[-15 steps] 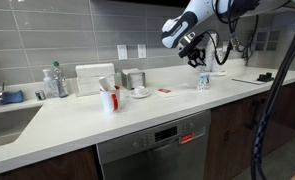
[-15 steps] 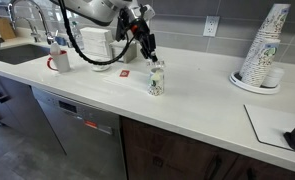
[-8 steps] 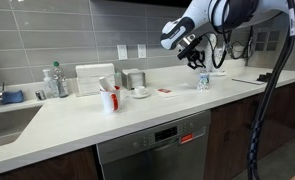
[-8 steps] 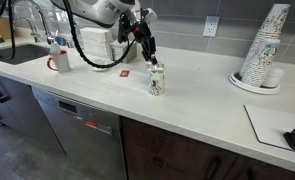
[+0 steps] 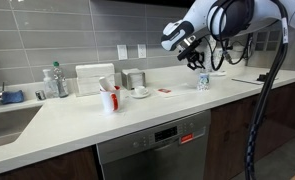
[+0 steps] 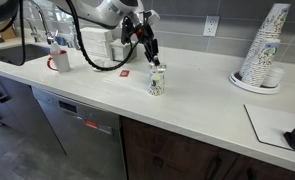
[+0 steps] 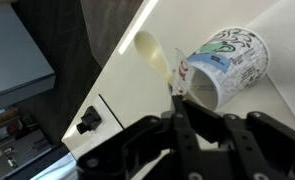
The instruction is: Put the white sachet on the paper cup on the right
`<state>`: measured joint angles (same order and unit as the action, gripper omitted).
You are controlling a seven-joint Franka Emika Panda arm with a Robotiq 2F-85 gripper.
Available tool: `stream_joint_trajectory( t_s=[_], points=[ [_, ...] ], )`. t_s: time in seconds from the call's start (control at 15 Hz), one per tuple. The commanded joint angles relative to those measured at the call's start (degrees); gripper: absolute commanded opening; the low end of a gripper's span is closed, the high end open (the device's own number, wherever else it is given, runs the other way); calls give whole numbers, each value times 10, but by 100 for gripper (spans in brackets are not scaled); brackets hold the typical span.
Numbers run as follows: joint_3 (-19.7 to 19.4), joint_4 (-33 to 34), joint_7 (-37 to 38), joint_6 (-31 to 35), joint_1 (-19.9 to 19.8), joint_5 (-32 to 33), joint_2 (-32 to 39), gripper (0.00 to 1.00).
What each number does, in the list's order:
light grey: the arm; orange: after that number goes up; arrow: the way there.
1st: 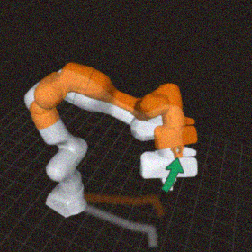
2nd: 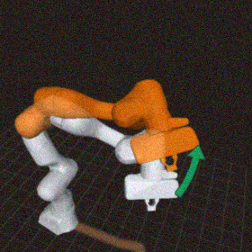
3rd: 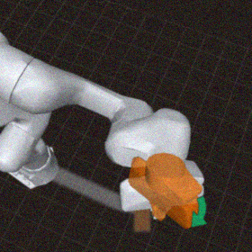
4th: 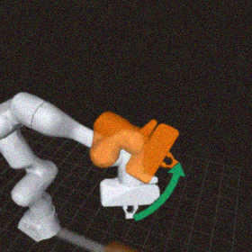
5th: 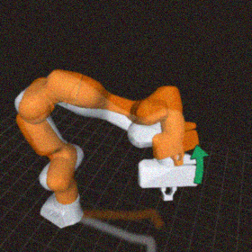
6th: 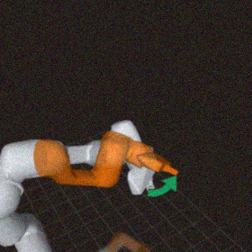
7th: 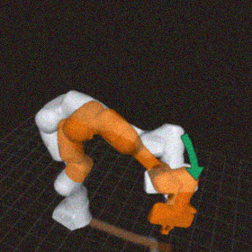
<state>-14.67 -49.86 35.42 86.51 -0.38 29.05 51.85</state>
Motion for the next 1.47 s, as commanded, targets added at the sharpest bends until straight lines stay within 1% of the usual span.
stream_joint_trajectory(
  t_s=[0.0, 0.27, 0.33, 0.4, 0.47, 0.53, 0.67, 0.73, 0.93, 1.0, 1.2, 1.33, 1.4],
  points=[
    [3, 47, 3, -21, -8, -15, 28, 1],
    [4, 61, 0, -28, -8, -16, 38, 1],
    [5, 64, -2, -29, -8, -17, 40, 7],
    [4, 68, -1, -30, -8, -17, 43, 23],
    [5, 71, -1, -31, -8, -18, 45, 31],
    [5, 74, -1, -32, -8, -18, 47, 34],
    [5, 78, -2, -32, -8, -19, 49, 49],
    [5, 81, -2, -33, -8, -19, 50, 53],
    [5, 85, -3, -33, -8, -19, 53, 58],
    [6, 85, -4, -32, -9, -20, 53, 53],
    [7, 88, -7, -30, -10, -23, 52, 50],
    [9, 90, -9, -29, -11, -27, 49, 53],
    [10, 91, -11, -27, -12, -29, 48, 59]
  ],
)
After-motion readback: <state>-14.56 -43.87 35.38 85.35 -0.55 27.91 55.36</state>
